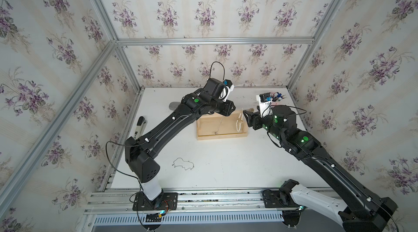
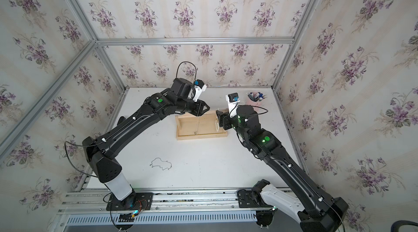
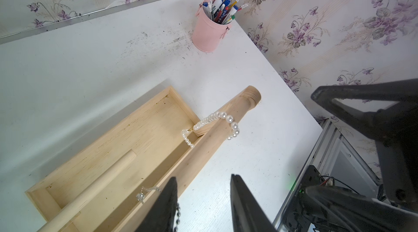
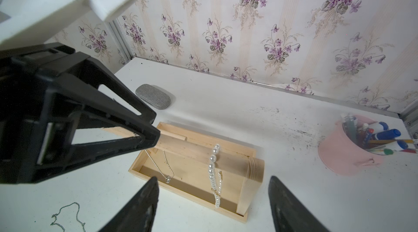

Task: Hang the necklace on the jewelry display stand
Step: Hang the necklace on the stand.

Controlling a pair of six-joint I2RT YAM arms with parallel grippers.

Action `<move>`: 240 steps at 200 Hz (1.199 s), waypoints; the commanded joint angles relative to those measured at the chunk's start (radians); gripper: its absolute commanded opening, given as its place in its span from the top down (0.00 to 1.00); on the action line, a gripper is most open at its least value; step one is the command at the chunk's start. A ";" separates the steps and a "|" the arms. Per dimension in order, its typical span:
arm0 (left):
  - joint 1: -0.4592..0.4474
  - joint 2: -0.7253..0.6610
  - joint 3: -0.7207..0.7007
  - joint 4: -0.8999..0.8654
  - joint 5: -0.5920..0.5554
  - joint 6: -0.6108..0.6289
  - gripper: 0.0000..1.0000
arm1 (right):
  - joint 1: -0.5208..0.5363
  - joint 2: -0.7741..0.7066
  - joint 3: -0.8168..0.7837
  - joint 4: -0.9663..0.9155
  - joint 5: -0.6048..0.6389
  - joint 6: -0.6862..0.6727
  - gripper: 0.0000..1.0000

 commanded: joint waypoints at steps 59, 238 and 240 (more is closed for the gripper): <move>-0.034 0.034 0.059 -0.060 -0.101 0.077 0.57 | 0.001 -0.015 -0.010 0.026 0.009 0.003 0.24; -0.094 0.099 0.176 -0.149 -0.196 0.201 0.38 | 0.001 -0.067 -0.033 0.046 0.025 0.020 0.25; -0.094 0.100 0.176 -0.149 -0.198 0.201 0.38 | 0.000 -0.068 -0.034 0.049 0.026 0.020 0.25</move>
